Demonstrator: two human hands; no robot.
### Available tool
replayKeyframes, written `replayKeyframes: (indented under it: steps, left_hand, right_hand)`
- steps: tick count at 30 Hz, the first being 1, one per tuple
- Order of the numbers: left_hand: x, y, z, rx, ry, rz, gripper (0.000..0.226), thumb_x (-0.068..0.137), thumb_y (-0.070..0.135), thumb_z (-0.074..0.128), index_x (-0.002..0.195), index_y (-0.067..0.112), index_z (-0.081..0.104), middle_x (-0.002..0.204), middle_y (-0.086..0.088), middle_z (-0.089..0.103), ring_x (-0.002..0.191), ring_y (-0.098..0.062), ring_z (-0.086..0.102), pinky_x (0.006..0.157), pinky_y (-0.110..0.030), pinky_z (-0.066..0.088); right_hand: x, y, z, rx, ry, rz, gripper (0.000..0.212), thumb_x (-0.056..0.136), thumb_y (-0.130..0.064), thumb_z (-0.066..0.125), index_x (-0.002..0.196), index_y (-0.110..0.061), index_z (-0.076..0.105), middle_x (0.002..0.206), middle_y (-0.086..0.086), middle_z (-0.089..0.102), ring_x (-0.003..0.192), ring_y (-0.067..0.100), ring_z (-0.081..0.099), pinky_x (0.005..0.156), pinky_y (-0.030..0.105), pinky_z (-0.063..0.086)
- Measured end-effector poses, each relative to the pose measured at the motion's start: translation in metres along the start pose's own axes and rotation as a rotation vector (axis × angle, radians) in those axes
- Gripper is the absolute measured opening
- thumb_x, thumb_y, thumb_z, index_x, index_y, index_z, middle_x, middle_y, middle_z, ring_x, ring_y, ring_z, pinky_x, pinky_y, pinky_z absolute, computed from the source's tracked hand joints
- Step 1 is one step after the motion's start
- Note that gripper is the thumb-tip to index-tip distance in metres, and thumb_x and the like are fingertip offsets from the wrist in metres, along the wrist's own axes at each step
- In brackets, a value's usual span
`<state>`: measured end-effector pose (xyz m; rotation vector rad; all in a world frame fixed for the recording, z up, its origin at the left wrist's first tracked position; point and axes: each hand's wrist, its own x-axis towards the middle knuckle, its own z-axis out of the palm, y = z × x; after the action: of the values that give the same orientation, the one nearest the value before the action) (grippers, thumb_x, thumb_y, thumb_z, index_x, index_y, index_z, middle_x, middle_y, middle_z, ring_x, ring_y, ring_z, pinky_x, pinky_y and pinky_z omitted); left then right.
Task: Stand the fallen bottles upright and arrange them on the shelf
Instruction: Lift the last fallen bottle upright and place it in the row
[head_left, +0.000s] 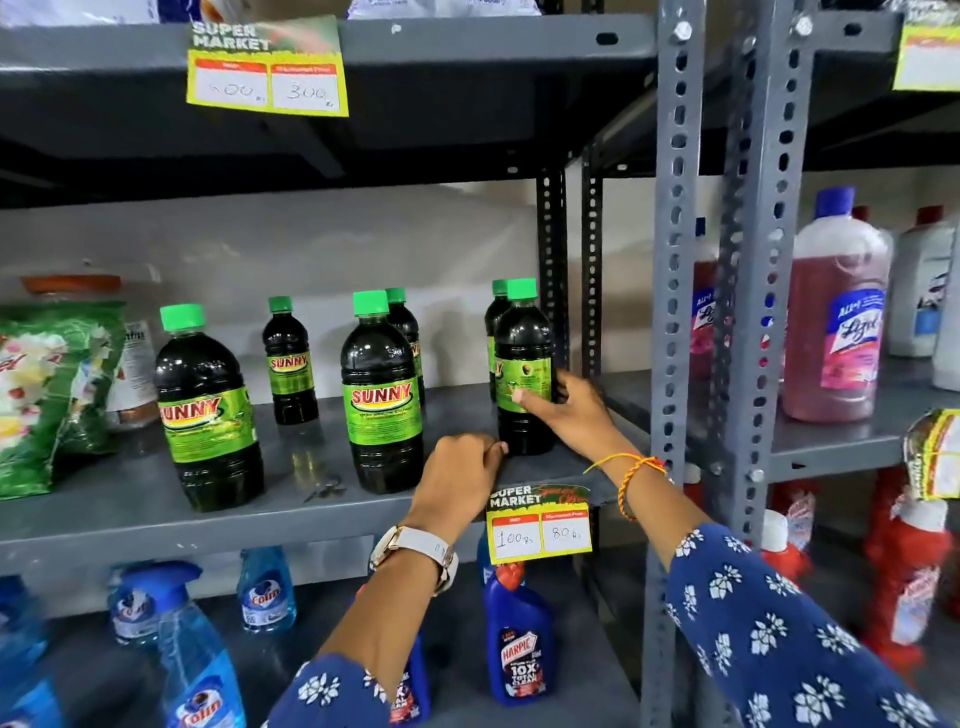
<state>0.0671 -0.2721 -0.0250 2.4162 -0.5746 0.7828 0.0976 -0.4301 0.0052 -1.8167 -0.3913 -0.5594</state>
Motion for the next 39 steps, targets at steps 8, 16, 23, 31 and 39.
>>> replayKeyframes:
  steps: [8,16,23,31,39]
  left_hand:
    - [-0.002,0.001,0.002,0.090,0.043,-0.028,0.034,0.093,0.023,0.047,0.073,0.002,0.065,0.073,-0.023,0.068,0.069,-0.038,0.061,0.055,-0.031,0.034]
    - [-0.004,0.003,0.001,0.120,0.062,-0.006,0.034,0.094,0.022,0.046,0.078,0.000,0.067,0.075,-0.022,0.068,0.072,-0.038,0.062,0.055,-0.032,0.036]
    - [-0.005,0.004,0.001,0.104,0.057,-0.028,0.035,0.093,0.022,0.046,0.073,0.000,0.064,0.073,-0.022,0.067,0.070,-0.038,0.061,0.053,-0.031,0.034]
    - [-0.005,0.005,0.000,0.084,0.047,-0.054,0.034,0.092,0.021,0.046,0.071,-0.001,0.062,0.073,-0.023,0.067,0.068,-0.038,0.060,0.053,-0.032,0.035]
    - [-0.005,0.005,0.000,0.098,0.053,-0.057,0.034,0.093,0.022,0.047,0.074,-0.001,0.064,0.075,-0.023,0.068,0.069,-0.038,0.061,0.054,-0.033,0.036]
  right_hand:
    - [0.001,0.002,0.002,-0.022,-0.068,0.028,0.035,0.060,-0.032,0.084,0.086,-0.034,0.062,0.089,-0.012,0.069,0.079,-0.008,0.063,0.068,0.007,0.045]
    - [0.005,0.006,0.001,0.032,-0.017,0.142,0.068,0.067,-0.018,0.080,0.120,-0.014,0.038,0.112,0.005,0.058,0.103,0.018,0.055,0.090,0.031,0.040]
    - [0.006,0.011,0.000,-0.038,-0.036,0.136,0.057,0.070,-0.010,0.073,0.120,-0.009,0.047,0.116,0.013,0.061,0.108,0.023,0.056,0.093,0.034,0.043]
    - [0.005,0.009,0.001,-0.039,-0.033,0.126,0.065,0.068,-0.016,0.078,0.117,-0.013,0.036,0.107,0.001,0.057,0.097,0.013,0.054,0.082,0.024,0.039]
    - [0.004,0.007,0.000,0.001,-0.036,0.147,0.079,0.067,-0.019,0.080,0.126,-0.010,0.028,0.103,-0.006,0.053,0.102,0.015,0.052,0.087,0.028,0.035]
